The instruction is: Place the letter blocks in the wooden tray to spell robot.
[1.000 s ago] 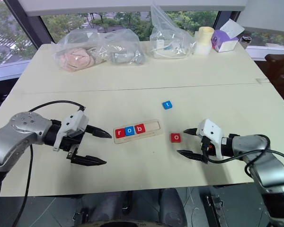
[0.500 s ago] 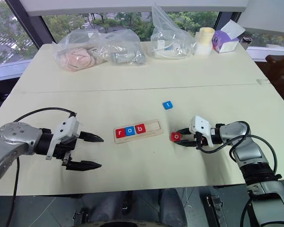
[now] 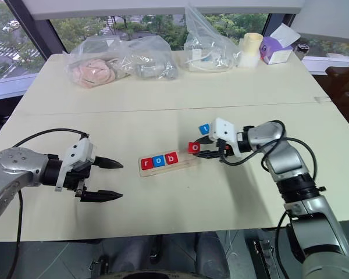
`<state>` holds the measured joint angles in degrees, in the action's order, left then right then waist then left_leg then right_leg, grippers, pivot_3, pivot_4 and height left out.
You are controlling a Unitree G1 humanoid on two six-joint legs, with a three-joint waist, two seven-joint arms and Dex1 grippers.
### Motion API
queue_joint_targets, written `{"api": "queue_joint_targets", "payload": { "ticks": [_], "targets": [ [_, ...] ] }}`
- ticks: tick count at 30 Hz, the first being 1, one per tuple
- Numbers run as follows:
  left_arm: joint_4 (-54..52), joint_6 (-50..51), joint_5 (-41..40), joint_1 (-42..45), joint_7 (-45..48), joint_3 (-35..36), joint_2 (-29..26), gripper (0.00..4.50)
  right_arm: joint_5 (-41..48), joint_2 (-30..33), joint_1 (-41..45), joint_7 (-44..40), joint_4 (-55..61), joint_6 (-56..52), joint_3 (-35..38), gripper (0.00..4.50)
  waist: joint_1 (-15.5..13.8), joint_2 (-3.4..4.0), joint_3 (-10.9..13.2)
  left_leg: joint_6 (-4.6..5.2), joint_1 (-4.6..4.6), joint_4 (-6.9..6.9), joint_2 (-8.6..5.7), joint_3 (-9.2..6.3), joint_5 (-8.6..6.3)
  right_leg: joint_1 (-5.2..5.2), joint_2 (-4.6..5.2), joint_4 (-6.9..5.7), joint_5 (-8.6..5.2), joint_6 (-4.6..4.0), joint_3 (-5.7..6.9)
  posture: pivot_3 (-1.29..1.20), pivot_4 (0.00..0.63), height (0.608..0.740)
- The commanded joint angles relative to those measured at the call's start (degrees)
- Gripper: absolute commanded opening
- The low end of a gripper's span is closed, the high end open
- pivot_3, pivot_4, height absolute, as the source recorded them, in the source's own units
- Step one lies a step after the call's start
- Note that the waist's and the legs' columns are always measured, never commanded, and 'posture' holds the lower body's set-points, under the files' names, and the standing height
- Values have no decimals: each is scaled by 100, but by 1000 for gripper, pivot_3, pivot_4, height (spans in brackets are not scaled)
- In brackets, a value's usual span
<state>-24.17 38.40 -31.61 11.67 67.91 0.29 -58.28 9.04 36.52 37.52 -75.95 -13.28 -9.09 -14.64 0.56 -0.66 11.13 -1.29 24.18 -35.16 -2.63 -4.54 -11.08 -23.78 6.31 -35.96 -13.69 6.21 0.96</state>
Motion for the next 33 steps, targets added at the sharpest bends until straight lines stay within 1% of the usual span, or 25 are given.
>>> {"api": "queue_joint_targets", "payload": {
  "ticks": [1,5,9,16,19,26,33],
  "targets": [
    [-36,-32,18,166,-87,25,46,4500,-263,-185,398,-191,-554,242,-263,1151,8,0,0,0,6,-2,-3,1,0,-4,1,1,1,1,-1,0,150,740],
    [-131,72,-62,173,-222,61,112,4500,-531,-406,762,-367,-1193,592,-527,1151,26,-1,1,0,18,-2,-5,6,1,-20,2,-3,4,4,-2,0,150,740],
    [-256,151,-105,108,-369,68,191,4500,-740,-547,1038,-455,-1777,948,-624,1151,48,-1,1,-2,17,-1,4,11,2,-26,-13,-10,13,19,-4,0,150,740],
    [-341,220,-152,102,-520,47,296,4500,-974,-777,1406,-478,-2488,1276,-667,1151,52,-1,1,-7,12,-2,28,24,5,-27,-52,-12,23,-15,-11,0,150,740],
    [-335,217,-139,122,-561,14,330,4500,-1023,-882,1436,-533,-2580,1329,-685,1151,54,-1,1,-12,10,-3,37,23,8,-27,-67,-11,27,-31,-12,0,150,740],
    [-296,162,-66,168,-651,-72,399,4500,-1121,-1132,1393,-485,-2537,1360,-706,1151,56,-1,1,-13,6,-2,41,24,8,-28,-74,-14,32,-30,-14,0,150,740],
    [-242,106,18,182,-661,-132,396,4500,-1085,-1186,1341,-495,-2348,1248,-651,1151,57,0,1,-13,2,0,42,26,8,-28,-75,-15,32,-31,-16,0,150,740]
  ]
}}
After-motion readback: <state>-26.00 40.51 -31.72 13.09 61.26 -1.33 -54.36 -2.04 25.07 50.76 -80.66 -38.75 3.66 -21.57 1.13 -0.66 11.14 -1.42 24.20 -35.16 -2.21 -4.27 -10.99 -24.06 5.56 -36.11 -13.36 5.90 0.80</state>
